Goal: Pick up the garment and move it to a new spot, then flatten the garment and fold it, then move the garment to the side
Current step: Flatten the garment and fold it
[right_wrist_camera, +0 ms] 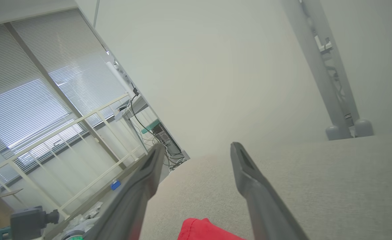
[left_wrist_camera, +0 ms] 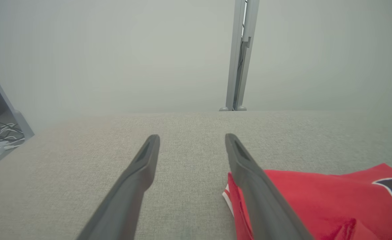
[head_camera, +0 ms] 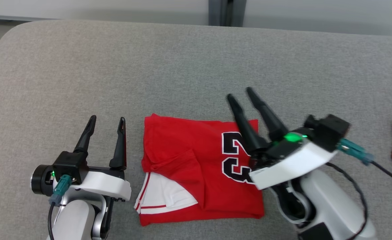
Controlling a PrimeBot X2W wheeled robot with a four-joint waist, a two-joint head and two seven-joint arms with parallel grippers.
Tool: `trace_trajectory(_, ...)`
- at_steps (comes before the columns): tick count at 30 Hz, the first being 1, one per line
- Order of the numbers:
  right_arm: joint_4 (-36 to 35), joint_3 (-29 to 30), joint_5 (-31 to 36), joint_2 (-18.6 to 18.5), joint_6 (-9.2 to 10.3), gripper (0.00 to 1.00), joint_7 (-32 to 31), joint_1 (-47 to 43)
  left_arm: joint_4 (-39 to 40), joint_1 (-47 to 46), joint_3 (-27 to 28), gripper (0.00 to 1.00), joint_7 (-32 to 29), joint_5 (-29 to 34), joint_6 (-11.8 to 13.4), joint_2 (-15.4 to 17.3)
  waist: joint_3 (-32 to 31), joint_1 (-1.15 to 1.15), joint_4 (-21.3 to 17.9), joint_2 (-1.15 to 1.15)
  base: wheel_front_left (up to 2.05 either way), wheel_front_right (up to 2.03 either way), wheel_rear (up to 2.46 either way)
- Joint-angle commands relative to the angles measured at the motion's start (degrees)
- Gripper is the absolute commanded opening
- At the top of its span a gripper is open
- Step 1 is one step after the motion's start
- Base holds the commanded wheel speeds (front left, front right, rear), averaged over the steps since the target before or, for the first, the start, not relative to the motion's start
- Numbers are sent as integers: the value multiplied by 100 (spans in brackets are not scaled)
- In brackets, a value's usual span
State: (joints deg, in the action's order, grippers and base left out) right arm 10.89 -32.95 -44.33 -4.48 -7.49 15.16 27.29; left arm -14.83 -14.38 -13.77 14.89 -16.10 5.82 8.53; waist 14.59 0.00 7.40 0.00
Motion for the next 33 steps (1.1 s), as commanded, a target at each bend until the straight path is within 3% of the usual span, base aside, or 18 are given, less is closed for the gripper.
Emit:
trace_trajectory(1,-65,63,85,-58,-3,100,6,-88,23,22,24,100,20,39,27,40,-32,0,-52,0,0,0,0)
trace_trajectory(11,-760,2040,1351,-423,-3,100,-214,-1300,201,238,250,100,21,56,146,185,-361,0,-376,0,0,0,0)
trace_trajectory(19,-1145,3066,2513,-507,-2,100,-836,-2314,269,545,205,100,-57,99,172,323,-758,0,-494,0,0,0,0)
trace_trajectory(33,-1466,3423,2845,-321,-2,100,-1336,-2874,525,891,39,100,-354,155,279,450,-938,0,-518,0,0,0,0)
